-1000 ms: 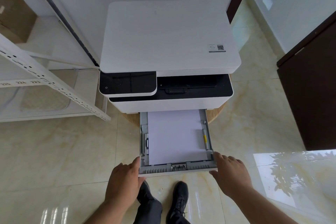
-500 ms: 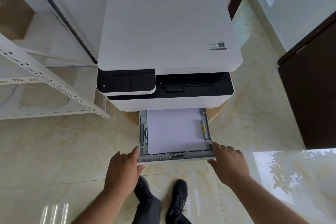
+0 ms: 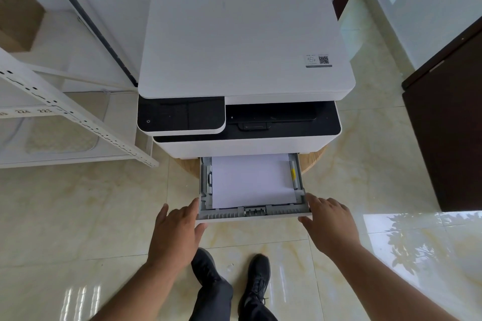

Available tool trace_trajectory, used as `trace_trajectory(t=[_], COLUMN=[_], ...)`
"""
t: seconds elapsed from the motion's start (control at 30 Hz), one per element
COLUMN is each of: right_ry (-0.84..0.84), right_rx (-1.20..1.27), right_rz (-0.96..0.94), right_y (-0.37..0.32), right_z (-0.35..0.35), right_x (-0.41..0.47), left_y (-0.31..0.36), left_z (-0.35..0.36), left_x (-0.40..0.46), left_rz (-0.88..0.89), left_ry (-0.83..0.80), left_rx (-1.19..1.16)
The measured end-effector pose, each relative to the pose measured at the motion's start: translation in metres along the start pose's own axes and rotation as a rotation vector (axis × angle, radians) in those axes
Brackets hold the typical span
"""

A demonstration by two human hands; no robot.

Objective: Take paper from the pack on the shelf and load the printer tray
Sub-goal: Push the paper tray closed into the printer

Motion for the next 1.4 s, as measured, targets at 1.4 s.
trace_trajectory(t=[1.4], right_ry=[0.142], right_rx=[0.211], right_rz=[0.287], right_y=[0.024], right_z=[-0.038], right_x=[0.058], left_y=[-0.051], left_z=[-0.018], left_x=[0.062], left_rz=[-0.434], left_ry=[0.165], left_rx=[-0.301])
Point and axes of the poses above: each hand's wrist, its own x-axis towards the middle knuckle, its own z-axis out of the palm, y = z × x, the point moved 10 cm from there along x, towards the middle knuckle, and after that the axes turned 12 degrees about y, right-handed, at the moved point
